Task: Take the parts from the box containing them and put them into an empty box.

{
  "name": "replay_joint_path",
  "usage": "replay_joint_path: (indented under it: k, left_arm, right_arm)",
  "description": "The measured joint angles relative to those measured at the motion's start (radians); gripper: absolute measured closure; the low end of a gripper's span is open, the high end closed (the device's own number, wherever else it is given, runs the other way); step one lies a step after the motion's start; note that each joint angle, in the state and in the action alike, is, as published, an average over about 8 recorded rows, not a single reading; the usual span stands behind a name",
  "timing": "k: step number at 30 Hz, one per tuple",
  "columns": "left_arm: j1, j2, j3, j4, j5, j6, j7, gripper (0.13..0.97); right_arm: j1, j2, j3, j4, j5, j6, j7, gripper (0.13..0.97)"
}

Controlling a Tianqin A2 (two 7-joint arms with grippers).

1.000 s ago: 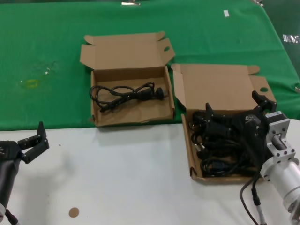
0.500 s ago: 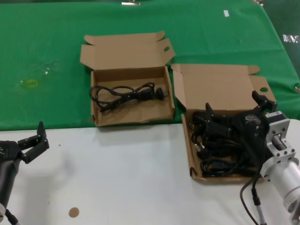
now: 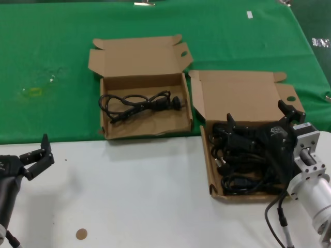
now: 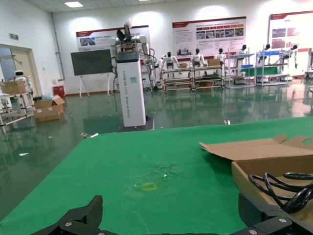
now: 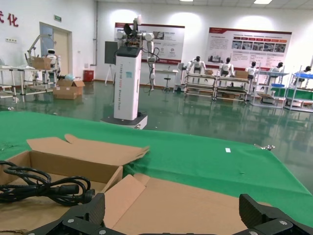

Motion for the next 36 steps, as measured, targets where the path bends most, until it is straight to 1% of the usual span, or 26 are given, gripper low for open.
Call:
replay_joint_path:
  k: [36]
  left_arm:
    - [0.000, 0.000, 0.000, 0.000, 0.000, 0.000, 0.000, 0.132]
  right_arm:
    - [0.000, 0.000, 0.000, 0.000, 0.000, 0.000, 0.000, 0.129]
